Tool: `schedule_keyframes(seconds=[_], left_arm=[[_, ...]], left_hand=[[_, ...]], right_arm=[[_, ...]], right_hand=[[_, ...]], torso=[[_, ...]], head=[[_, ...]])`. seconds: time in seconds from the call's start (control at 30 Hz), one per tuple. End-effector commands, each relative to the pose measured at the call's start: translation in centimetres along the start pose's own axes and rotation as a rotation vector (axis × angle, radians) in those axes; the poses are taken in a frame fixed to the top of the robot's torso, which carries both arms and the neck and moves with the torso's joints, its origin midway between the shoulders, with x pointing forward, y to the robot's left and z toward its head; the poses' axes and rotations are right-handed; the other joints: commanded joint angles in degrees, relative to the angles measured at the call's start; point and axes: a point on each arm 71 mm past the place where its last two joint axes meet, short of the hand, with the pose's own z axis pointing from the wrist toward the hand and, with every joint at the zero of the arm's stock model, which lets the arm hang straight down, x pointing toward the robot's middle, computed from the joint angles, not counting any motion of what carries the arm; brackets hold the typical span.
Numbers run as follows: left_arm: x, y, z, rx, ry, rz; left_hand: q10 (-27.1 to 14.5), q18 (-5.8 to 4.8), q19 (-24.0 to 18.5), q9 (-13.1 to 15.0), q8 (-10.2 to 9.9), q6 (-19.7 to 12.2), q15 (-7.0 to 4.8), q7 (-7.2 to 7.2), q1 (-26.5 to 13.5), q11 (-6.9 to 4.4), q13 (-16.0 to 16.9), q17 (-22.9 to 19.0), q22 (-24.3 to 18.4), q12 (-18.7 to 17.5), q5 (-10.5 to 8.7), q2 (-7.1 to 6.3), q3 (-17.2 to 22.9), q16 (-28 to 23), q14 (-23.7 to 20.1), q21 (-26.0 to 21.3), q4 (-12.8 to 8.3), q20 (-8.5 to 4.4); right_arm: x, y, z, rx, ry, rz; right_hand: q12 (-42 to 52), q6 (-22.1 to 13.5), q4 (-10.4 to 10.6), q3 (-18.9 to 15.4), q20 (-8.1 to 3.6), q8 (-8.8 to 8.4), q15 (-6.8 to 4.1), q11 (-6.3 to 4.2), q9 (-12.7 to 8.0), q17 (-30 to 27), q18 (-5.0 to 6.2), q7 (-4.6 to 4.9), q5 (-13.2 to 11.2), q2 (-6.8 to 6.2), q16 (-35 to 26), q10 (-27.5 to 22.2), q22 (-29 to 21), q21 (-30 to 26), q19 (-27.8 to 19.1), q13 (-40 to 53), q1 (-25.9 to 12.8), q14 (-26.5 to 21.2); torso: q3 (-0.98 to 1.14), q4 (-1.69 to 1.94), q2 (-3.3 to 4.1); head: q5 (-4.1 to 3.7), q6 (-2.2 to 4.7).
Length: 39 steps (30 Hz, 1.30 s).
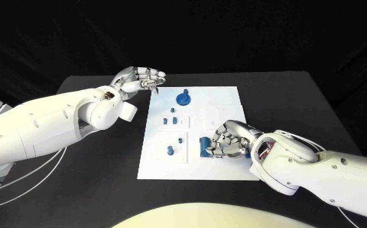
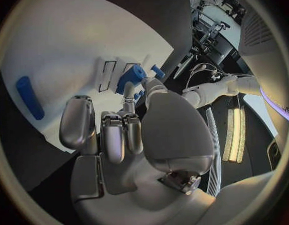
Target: Assemble the parts on the task board
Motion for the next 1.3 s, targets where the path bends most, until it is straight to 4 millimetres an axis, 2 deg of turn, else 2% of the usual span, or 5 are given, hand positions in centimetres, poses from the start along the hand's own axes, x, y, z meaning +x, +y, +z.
schedule_keyframes(seconds=[0.03,0.93,1.07,1.2,1.3], left_arm=[[0.1,-0.1,0.0,0.005,0.004,-0.001],[0.0,-0.1,0.0,0.004,0.003,0.000],[0.0,-0.1,0.0,0.006,0.003,0.000],[0.0,-0.1,-0.1,0.009,0.004,-0.001],[0.0,-0.1,-0.1,0.012,0.004,-0.004]], left_hand=[[-0.4,0.81,0.1,-0.1,0.2,-0.2,0.02,0.18,0.2,0.10,-0.1,0.1,-0.1,0.3,0.12,0.45,-0.1,0.3,-0.3,-0.3,0.1,0.29],[-0.4,0.81,0.1,-0.1,0.2,-0.2,0.02,0.18,0.2,0.10,-0.1,0.1,-0.1,0.3,0.12,0.45,-0.1,0.3,-0.3,-0.3,0.1,0.29],[-0.4,0.81,0.1,-0.1,0.2,-0.2,0.02,0.18,0.2,0.10,-0.1,0.1,-0.1,0.3,0.12,0.45,-0.1,0.3,-0.3,-0.3,0.1,0.29],[-0.5,0.81,0.2,-0.1,0.3,-0.2,0.04,0.20,0.2,0.12,-0.1,0.1,0.0,0.4,0.09,0.47,-0.2,0.4,-0.3,-0.3,0.1,0.29],[-0.5,0.80,0.2,-0.1,0.3,-0.2,0.06,0.20,0.1,0.13,-0.1,0.1,0.0,0.4,0.08,0.42,-0.2,0.4,-0.4,-0.3,0.2,0.30]], right_arm=[[0.1,-0.3,0.1,0.011,0.001,-0.021],[-0.3,-0.6,-0.1,0.004,-0.035,-0.036],[-1.0,-1.4,-0.7,0.023,-0.073,-0.018],[-2.5,-2.9,-1.6,0.068,-0.117,0.000],[-3.7,-4.2,-2.3,0.106,-0.147,-0.002]], right_hand=[[0.2,0.2,0.1,0.5,-0.34,0.28,-0.31,-0.42,0.1,15.1,-0.76,-0.36,0.1,0.25,0.2,6.1,10.2,0.3,2.3,15.1,0.5,6.1],[0.2,-0.1,0.2,3.1,-0.48,0.94,-0.39,-0.46,0.8,15.1,-0.75,-0.34,-0.1,-1.07,0.2,6.1,10.2,0.0,2.3,15.1,0.1,6.1],[0.2,-2.3,0.1,4.0,-0.19,-0.74,0.13,0.28,0.2,15.1,-0.77,0.64,0.0,-1.18,0.2,6.1,10.1,-0.2,2.3,15.1,-0.9,6.1],[0.2,-6.3,0.1,4.4,0.65,-4.39,1.49,2.05,-1.3,15.1,-0.82,2.80,-0.1,-1.98,0.2,6.1,10.1,-0.5,2.3,15.1,-1.8,6.1],[0.2,-6.7,0.0,4.5,1.14,-5.52,2.07,2.66,-1.7,15.1,-0.80,3.41,-0.1,-2.24,0.2,6.1,10.0,-0.8,2.2,15.1,-1.8,6.1]], torso=[[-0.03,-0.01,0.00],[0.02,-0.03,0.01],[-0.05,-0.08,-0.07],[-0.06,-0.23,-0.14],[-0.07,-0.40,-0.22]], head=[[0.05,-0.04],[-0.04,-0.02],[-0.12,-0.01],[-0.52,0.10],[-0.80,0.20]])
